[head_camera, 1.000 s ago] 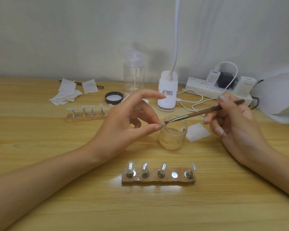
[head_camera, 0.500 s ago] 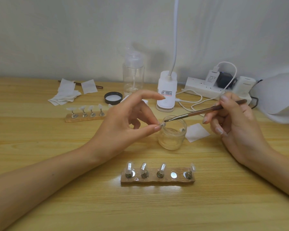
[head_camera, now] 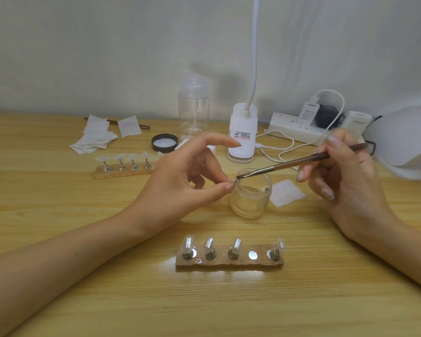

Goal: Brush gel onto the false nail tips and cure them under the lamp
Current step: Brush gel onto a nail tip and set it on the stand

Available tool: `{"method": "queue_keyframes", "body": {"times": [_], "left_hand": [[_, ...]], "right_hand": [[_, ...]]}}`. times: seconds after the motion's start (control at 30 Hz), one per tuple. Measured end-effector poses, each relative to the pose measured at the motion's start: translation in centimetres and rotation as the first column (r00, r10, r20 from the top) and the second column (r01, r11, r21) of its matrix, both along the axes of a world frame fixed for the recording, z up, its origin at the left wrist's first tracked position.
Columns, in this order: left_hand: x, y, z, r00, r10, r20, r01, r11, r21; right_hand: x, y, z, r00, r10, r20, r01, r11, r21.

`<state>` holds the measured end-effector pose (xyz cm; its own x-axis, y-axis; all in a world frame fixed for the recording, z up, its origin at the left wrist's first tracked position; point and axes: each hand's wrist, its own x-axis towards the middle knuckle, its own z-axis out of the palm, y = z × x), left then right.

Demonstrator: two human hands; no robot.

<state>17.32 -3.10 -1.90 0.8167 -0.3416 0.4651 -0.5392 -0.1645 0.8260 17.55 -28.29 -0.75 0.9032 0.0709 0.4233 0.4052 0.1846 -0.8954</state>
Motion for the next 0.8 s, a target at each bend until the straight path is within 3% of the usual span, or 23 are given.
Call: {"method": "queue_keyframes", "body": {"times": [0.17, 0.33, 0.63, 0.8], "left_hand": [[0.1, -0.05, -0.05, 1.0, -0.002, -0.004, 0.002, 1.0, 0.001], [0.12, -0.09, -0.08, 1.0, -0.003, 0.015, 0.002, 1.0, 0.01], [0.07, -0.1, -0.06, 1.0, -0.006, 0.015, 0.005, 1.0, 0.008], [0.08, -0.1, -0.03, 1.0, -0.004, 0.012, 0.004, 1.0, 0.009]], "right_hand": [[0.13, -0.11, -0.25, 0.998, -0.056, -0.024, 0.054, 0.997, -0.052], [0.21, -0.23, -0.05, 0.999, -0.052, -0.012, 0.052, 0.999, 0.008], [0.16, -0.18, -0.25, 0.997, -0.069, 0.031, 0.071, 0.994, -0.08], [0.07, -0.22, -0.02, 0.998, -0.058, 0.034, 0.058, 0.998, -0.011]]}}
